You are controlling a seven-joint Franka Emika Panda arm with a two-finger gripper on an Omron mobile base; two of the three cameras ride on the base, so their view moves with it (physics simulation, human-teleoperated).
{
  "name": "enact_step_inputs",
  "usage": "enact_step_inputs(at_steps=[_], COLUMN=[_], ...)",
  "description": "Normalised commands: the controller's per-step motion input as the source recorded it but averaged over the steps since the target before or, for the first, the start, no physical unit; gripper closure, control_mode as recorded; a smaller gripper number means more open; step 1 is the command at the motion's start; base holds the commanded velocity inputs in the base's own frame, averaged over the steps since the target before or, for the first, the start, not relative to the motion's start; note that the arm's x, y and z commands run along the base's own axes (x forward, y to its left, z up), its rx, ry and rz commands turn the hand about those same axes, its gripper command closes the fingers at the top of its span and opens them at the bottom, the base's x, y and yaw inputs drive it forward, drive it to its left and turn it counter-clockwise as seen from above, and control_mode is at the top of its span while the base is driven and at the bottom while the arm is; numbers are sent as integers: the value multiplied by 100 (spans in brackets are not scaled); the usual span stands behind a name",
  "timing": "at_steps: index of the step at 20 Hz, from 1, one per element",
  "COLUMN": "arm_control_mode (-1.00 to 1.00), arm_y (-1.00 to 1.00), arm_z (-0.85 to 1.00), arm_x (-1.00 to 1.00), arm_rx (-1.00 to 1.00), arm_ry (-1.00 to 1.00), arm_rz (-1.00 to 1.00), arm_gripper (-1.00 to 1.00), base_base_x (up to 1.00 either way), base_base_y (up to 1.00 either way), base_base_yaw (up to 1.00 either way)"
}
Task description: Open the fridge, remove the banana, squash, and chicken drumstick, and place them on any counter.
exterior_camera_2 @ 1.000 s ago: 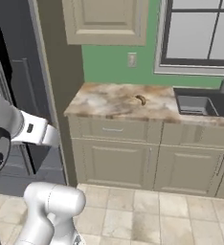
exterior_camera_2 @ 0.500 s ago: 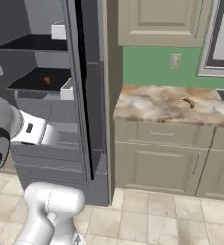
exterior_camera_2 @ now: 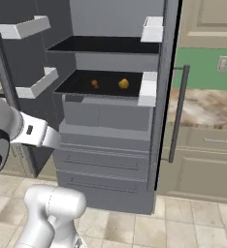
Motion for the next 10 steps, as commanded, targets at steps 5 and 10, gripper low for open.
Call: enact_step_inputs(at_steps=[5,10], arm_control_mode=[100,100], arm_y=[0,0], arm_z=[0,0], arm_x=[0,0], arm_rx=[0,0], arm_ry=[0,0], arm_rz=[0,0], arm_gripper=[-100,-100], base_base_x=[7,29], base_base_y=[30,-37], base_base_yaw=[0,0])
